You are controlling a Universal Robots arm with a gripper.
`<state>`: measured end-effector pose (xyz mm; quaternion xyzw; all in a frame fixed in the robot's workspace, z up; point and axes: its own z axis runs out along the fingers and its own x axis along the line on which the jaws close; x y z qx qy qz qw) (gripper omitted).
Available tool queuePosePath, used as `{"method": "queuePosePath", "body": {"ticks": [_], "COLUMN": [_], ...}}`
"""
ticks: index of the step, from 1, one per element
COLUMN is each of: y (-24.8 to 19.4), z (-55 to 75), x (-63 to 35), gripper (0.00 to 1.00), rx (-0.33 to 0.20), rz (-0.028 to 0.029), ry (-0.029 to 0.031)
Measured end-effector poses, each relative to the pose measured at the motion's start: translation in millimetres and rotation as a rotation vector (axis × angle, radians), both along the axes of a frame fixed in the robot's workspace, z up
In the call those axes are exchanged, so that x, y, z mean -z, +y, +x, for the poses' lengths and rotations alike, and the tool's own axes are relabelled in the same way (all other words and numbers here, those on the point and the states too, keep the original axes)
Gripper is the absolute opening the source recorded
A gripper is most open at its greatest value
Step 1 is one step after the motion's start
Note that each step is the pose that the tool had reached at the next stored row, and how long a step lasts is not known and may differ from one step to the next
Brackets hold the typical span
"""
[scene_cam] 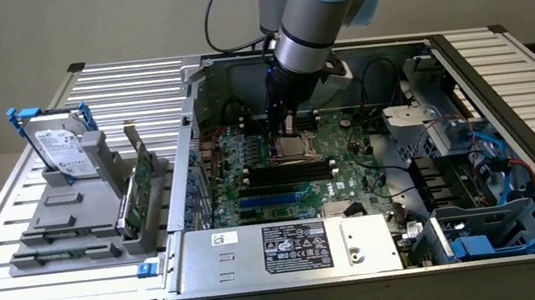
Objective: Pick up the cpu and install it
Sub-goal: 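Close the cpu cover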
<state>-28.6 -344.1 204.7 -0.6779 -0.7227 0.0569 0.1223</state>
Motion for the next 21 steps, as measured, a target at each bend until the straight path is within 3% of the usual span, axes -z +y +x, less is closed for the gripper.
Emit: {"method": "queuePosePath", "body": {"ticks": [7, 13, 21], "y": [0.8, 0.9, 0.9], "z": [-1.4, -2.1, -2.1], "x": [0.5, 1.3, 5.8], "gripper": [0.11, 0.11, 0.11], "rx": [0.004, 0.005, 0.005], "rz": [-0.0013, -0.0060, -0.0198], "ry": [0.0000, 0.0001, 0.0000]}}
